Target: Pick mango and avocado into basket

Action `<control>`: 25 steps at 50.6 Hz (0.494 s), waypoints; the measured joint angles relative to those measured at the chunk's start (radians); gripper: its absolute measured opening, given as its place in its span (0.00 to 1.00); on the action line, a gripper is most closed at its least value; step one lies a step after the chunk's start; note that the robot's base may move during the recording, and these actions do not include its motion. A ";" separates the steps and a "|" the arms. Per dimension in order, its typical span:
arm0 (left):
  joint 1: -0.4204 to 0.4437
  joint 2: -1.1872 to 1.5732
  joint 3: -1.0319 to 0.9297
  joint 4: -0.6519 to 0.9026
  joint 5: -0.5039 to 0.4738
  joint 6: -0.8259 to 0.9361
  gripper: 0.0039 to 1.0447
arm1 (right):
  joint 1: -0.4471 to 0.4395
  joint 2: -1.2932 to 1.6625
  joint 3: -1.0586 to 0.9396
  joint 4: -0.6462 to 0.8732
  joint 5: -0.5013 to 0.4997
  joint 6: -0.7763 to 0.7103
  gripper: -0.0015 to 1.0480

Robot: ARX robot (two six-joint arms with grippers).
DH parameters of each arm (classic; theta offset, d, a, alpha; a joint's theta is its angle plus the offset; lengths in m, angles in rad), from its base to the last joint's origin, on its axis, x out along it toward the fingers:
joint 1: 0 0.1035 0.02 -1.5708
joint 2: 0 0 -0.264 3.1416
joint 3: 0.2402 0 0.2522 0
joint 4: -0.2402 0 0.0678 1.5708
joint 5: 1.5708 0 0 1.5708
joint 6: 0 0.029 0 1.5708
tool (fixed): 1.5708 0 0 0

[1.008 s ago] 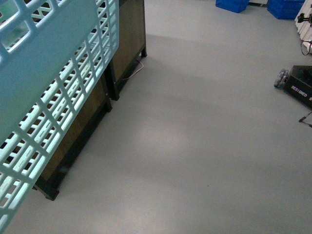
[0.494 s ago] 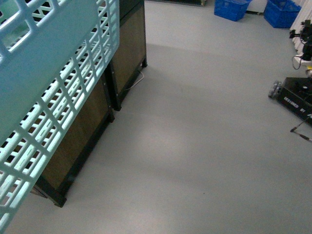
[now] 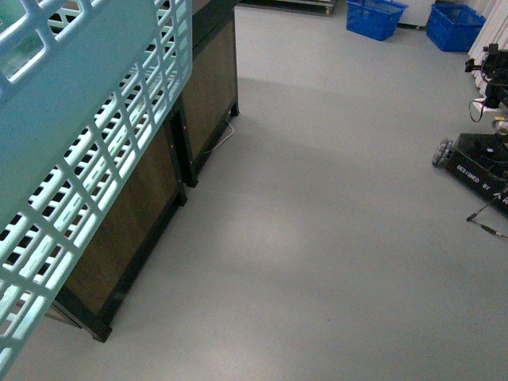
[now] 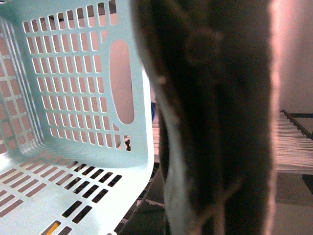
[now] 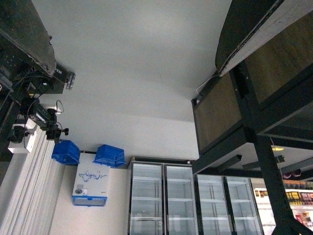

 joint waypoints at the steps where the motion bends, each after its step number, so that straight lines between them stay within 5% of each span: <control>1: 0.000 0.000 0.000 0.000 0.000 0.000 0.07 | 0.000 0.000 0.000 0.000 0.000 0.000 0.93; 25: -0.005 0.000 0.000 0.000 0.003 -0.003 0.07 | 0.000 0.000 0.000 0.000 0.002 0.000 0.93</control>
